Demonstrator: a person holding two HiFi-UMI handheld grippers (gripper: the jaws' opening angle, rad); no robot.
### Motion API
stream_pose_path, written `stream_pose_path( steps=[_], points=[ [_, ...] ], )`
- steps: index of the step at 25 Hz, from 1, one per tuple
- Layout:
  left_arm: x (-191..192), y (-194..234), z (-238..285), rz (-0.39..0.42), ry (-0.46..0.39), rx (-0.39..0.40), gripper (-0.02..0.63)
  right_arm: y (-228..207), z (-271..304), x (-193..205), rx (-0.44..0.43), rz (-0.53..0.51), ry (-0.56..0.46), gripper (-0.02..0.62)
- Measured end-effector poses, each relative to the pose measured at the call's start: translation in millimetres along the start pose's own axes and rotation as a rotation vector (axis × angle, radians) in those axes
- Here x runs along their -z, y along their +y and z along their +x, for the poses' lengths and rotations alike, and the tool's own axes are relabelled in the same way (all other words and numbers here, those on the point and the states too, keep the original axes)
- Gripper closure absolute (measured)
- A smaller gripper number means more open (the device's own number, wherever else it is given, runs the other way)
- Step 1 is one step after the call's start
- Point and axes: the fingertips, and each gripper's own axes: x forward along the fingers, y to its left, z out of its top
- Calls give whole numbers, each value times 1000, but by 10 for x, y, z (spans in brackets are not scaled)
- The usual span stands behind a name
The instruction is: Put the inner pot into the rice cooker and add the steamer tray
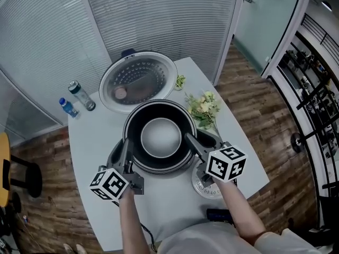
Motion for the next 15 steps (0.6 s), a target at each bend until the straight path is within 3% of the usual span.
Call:
stream_pose_path(
  steps=[15],
  points=[
    [245,231,148,132,122,-81,519,-132,223,151,13,-50,85,459]
  ],
)
